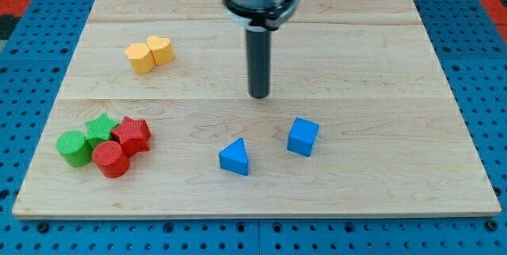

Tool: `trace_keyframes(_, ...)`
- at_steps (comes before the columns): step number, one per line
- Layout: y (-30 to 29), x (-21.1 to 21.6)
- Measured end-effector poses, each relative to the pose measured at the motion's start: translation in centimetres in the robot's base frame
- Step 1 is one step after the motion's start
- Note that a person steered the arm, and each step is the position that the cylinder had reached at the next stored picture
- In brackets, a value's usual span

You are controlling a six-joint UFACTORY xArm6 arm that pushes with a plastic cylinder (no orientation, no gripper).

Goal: Move the blue cube towards the yellow heart

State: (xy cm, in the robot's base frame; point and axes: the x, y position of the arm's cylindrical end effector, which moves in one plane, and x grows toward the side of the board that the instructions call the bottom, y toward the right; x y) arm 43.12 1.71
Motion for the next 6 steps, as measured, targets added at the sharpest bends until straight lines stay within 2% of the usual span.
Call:
trace_keyframes(1, 2.5, 2.2)
trace_keyframes(3, 5.2, 10.7)
trace_keyframes(4, 9.6, 14.3)
trace_keyframes(5, 14.1, 15.1)
trace_keyframes(6, 15.0, 18.7)
